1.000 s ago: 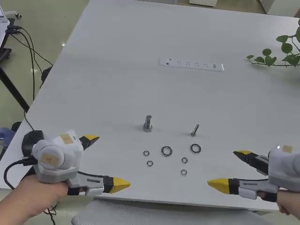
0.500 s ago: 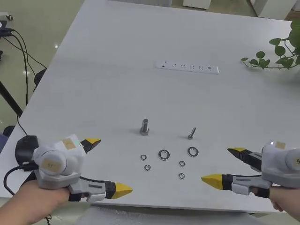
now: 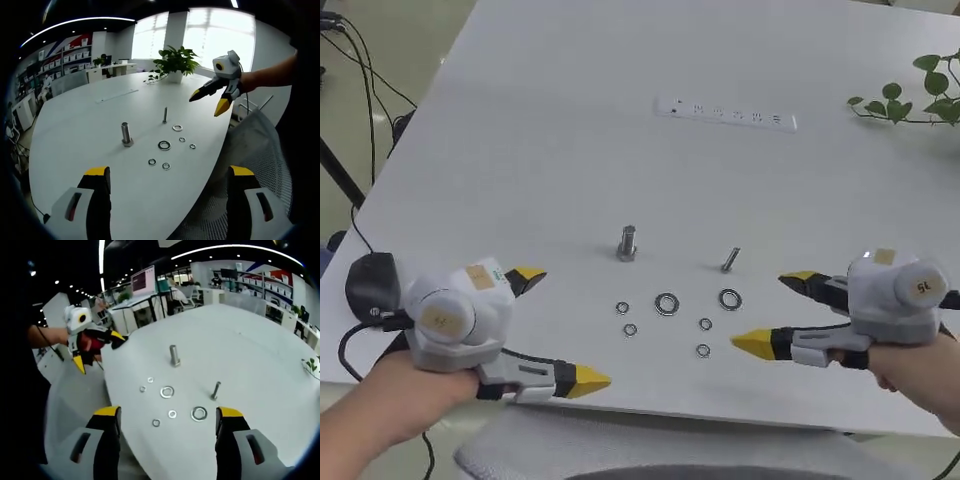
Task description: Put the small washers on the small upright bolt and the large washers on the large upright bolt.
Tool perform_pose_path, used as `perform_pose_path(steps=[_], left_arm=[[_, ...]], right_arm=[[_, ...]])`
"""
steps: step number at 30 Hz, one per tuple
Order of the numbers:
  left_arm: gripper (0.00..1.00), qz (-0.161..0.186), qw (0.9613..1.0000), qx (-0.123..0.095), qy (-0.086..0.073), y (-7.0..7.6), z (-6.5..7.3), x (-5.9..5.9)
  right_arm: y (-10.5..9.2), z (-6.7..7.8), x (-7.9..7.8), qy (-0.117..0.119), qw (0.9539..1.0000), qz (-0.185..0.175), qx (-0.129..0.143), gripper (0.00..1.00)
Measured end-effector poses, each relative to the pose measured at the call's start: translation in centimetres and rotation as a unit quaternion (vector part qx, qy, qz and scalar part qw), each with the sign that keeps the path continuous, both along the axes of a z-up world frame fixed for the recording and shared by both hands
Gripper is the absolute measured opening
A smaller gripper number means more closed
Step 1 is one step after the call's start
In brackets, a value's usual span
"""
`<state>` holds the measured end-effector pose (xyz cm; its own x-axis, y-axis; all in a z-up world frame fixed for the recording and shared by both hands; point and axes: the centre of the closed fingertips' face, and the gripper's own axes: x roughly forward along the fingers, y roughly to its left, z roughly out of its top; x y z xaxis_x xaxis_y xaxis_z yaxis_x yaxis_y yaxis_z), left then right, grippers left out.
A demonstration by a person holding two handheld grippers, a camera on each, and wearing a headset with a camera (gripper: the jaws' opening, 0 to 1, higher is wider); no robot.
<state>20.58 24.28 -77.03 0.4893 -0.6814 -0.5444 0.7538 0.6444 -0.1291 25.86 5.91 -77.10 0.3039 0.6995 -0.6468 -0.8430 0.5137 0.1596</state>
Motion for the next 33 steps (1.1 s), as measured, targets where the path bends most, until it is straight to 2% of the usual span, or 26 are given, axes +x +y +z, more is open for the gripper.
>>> perform_pose_path(steps=[6,10,11,16,18,20,24,27,29,33], left_arm=[[0.98,0.002,1.0,0.002,0.002,0.0,-0.5,0.2],[0.97,0.004,1.0,0.009,0.0,0.3,-0.9,0.4],[0.95,0.007,0.9999,0.01,-0.005,0.4,-0.8,0.5],[0.97,0.008,0.9999,0.009,-0.002,0.5,-1.0,0.4],[0.96,0.005,0.9999,0.014,-0.003,0.5,-1.1,0.3],[0.96,0.004,0.9999,0.014,-0.002,0.5,-1.0,0.0],[0.96,0.006,0.9999,0.016,-0.001,0.7,-1.1,-0.2],[0.96,0.014,0.9998,0.011,0.005,0.9,-1.4,-0.3],[0.96,0.016,0.9998,0.009,0.002,0.9,-1.2,-0.3],[0.96,0.014,0.9997,0.017,0.003,1.1,-1.4,-0.4]], right_arm=[[1.6,-0.4,0.4,0.0,0.9994,0.031,-0.014,0.76],[2.4,-1.0,0.6,-0.001,0.9978,0.055,-0.035,0.72],[2.6,-1.1,0.8,-0.002,0.9975,0.059,-0.04,0.71],[3.5,-1.7,1.2,-0.003,0.9952,0.08,-0.055,0.69],[3.7,-2.1,0.8,0.002,0.9924,0.1,-0.073,0.66],[3.9,-2.4,0.9,-0.009,0.9899,0.111,-0.088,0.64],[5.0,-2.5,0.7,-0.007,0.9863,0.133,-0.098,0.62],[5.7,-2.7,0.7,-0.018,0.9794,0.163,-0.118,0.58],[6.2,-2.9,0.6,-0.01,0.9783,0.169,-0.119,0.57],[6.7,-3.4,1.1,-0.013,0.9746,0.183,-0.129,0.55]])
